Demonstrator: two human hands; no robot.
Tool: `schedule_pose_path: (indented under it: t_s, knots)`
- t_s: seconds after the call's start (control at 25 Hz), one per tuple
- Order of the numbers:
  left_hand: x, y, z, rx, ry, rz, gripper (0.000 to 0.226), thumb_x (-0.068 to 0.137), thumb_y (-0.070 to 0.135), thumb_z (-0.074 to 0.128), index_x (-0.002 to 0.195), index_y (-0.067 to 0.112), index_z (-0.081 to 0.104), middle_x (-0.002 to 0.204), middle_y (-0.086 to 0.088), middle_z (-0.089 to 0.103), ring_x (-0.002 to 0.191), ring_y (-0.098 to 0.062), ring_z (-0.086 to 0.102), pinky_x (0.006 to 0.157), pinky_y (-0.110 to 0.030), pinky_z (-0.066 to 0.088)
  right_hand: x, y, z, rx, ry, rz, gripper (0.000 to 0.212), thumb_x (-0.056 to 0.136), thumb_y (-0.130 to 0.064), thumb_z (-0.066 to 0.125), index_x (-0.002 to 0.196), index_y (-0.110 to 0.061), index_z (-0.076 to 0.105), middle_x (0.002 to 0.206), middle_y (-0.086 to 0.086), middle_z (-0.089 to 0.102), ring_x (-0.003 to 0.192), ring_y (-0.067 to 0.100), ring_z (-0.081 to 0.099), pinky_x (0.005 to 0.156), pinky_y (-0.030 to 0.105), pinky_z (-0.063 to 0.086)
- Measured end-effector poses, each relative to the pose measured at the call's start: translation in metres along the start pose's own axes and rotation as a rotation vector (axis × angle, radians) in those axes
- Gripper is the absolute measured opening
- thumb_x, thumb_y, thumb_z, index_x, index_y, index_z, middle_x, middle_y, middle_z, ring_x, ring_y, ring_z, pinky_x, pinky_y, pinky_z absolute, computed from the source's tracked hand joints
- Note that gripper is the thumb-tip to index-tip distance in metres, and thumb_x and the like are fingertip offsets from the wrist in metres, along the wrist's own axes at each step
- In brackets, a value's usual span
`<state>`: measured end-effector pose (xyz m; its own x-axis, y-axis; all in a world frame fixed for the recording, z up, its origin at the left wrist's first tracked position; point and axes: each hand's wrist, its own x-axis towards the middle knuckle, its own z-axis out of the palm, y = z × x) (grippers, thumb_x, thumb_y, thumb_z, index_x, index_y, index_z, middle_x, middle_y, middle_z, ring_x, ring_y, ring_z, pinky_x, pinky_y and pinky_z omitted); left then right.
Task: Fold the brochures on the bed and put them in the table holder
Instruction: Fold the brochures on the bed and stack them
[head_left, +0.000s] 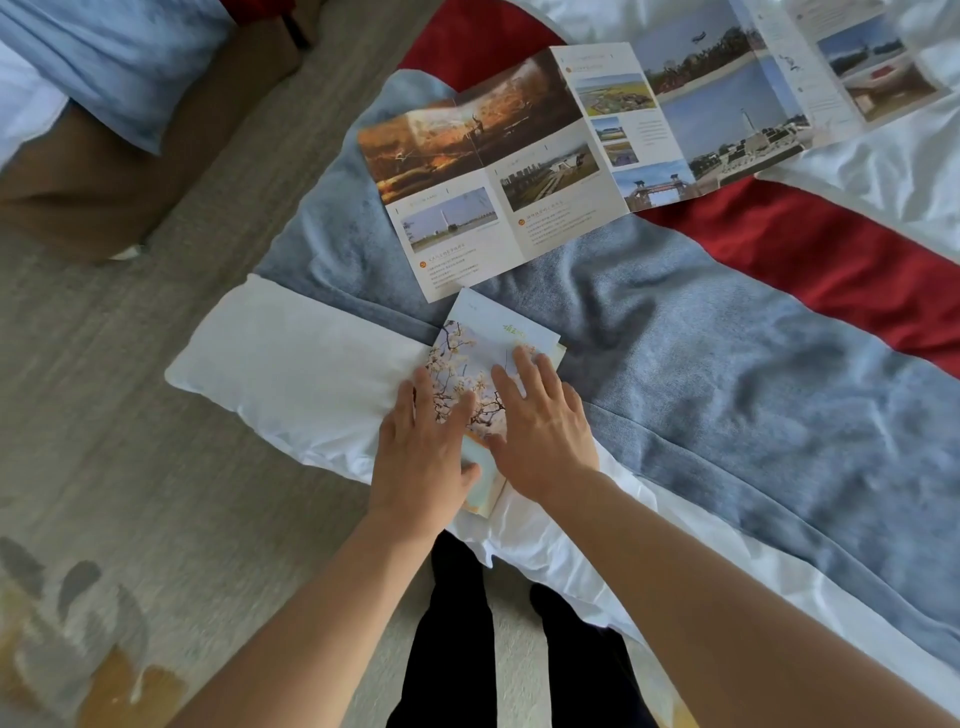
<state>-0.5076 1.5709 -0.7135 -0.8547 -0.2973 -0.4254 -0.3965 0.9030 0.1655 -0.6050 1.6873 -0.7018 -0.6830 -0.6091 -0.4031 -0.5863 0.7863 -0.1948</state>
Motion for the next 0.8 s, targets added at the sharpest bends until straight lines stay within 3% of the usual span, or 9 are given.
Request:
schedule_pose_path:
  t_s: [0.08, 0.24, 0.32, 0.52, 0.68, 0.8]
  knots:
    - [0.004, 0.002, 0.002, 0.007, 0.000, -0.009, 0.085, 0.082, 0.047, 0.071, 0.151, 0.028, 0.026, 0.162, -0.026, 0.008, 0.149, -0.042, 0.012, 0.114, -0.049, 0.032, 0.008, -0.002, -0.002, -0.018, -0.001, -0.007, 0.075, 0.086, -0.048, 0.066, 0.147, -0.018, 0.033, 0.160, 0.009, 0.015, 0.149, 0.033, 0.007, 0.114, 0.050, 0.024]
    - [0.004, 0.007, 0.005, 0.018, 0.007, -0.035, 0.084, 0.083, 0.046, 0.071, 0.151, 0.028, 0.025, 0.162, -0.026, 0.006, 0.150, -0.042, 0.007, 0.116, -0.053, 0.028, 0.017, 0.004, -0.004, -0.075, -0.069, -0.034, 0.093, 0.086, -0.066, 0.056, 0.156, -0.026, 0.010, 0.165, 0.009, -0.004, 0.150, 0.036, -0.004, 0.117, 0.057, 0.016]
    - [0.005, 0.009, 0.006, 0.037, 0.013, -0.041, 0.083, 0.084, 0.046, 0.070, 0.151, 0.028, 0.025, 0.161, -0.026, 0.005, 0.150, -0.042, 0.008, 0.117, -0.052, 0.027, 0.019, 0.007, -0.002, -0.075, -0.086, -0.037, 0.092, 0.085, -0.067, 0.055, 0.155, -0.028, 0.009, 0.165, 0.007, -0.006, 0.150, 0.035, -0.005, 0.117, 0.057, 0.016]
    - [0.008, 0.017, -0.002, 0.053, 0.000, -0.075, 0.073, 0.085, 0.037, 0.068, 0.146, 0.023, 0.031, 0.160, -0.028, 0.010, 0.148, -0.044, 0.013, 0.116, -0.049, 0.027, 0.031, 0.006, -0.009, -0.145, -0.115, -0.057, 0.089, 0.083, -0.064, 0.062, 0.150, -0.027, 0.016, 0.161, 0.010, 0.004, 0.147, 0.039, 0.007, 0.115, 0.058, 0.017]
    - [0.016, 0.027, -0.017, -0.063, -0.073, -0.175, 0.068, 0.090, 0.038, 0.062, 0.143, 0.012, 0.029, 0.160, -0.029, 0.001, 0.149, -0.046, 0.005, 0.119, -0.048, 0.023, 0.027, 0.016, -0.032, -0.162, -0.063, -0.141, 0.070, 0.083, -0.046, 0.066, 0.141, -0.026, 0.033, 0.156, 0.008, 0.020, 0.141, 0.032, 0.023, 0.117, 0.055, 0.010]
    - [0.025, 0.032, -0.035, -0.246, -0.045, -0.297, 0.062, 0.090, 0.040, 0.063, 0.137, 0.009, 0.037, 0.158, -0.021, 0.017, 0.147, -0.038, 0.015, 0.112, -0.047, 0.033, 0.022, 0.039, -0.052, -0.123, -0.007, -0.172, 0.065, 0.084, -0.041, 0.065, 0.141, -0.026, 0.037, 0.152, 0.006, 0.028, 0.137, 0.028, 0.030, 0.119, 0.052, 0.011]
